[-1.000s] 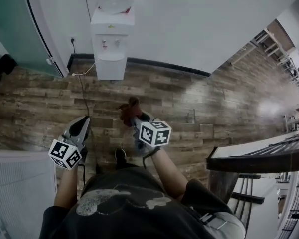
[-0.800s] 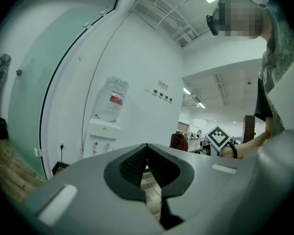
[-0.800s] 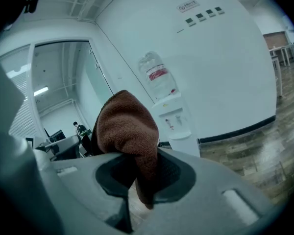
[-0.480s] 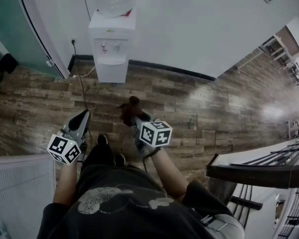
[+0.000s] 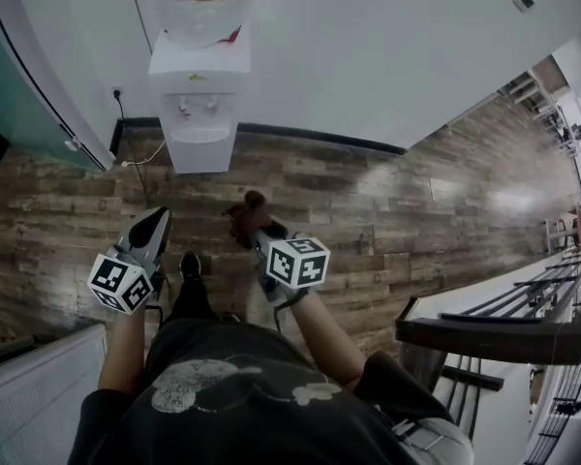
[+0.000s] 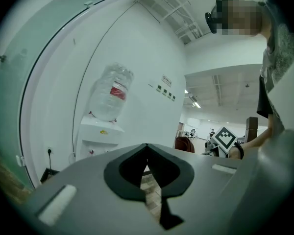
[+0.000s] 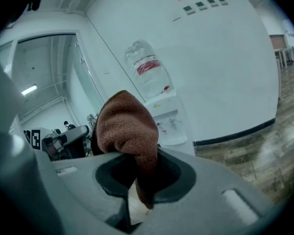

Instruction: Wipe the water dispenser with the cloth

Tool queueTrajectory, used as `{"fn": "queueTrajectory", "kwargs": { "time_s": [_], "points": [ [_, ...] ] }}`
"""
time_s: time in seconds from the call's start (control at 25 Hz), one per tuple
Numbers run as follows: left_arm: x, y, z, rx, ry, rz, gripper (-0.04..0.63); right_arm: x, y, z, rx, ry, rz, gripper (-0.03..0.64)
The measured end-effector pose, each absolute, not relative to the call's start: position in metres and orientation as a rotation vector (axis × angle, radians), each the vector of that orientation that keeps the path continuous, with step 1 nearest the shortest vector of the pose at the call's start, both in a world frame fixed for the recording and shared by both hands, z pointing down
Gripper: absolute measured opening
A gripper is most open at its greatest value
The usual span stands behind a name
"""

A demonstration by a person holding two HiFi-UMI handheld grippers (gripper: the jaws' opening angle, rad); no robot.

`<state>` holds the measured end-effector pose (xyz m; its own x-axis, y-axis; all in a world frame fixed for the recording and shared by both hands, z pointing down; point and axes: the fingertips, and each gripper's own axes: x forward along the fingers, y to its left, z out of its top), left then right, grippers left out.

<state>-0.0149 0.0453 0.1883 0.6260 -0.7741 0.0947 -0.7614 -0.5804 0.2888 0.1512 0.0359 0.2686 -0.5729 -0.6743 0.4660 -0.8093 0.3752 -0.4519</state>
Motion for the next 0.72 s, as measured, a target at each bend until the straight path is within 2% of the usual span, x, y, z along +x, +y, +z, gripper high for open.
{"fn": "queueTrajectory", "kwargs": {
  "time_s": [0.72],
  "points": [
    [-0.079, -0.109, 0.192, 2.588, -1.06, -0.046, 0.017, 0.041, -0.127, 0.248, 1.396, -2.455, 0.935, 0.058]
  ]
}}
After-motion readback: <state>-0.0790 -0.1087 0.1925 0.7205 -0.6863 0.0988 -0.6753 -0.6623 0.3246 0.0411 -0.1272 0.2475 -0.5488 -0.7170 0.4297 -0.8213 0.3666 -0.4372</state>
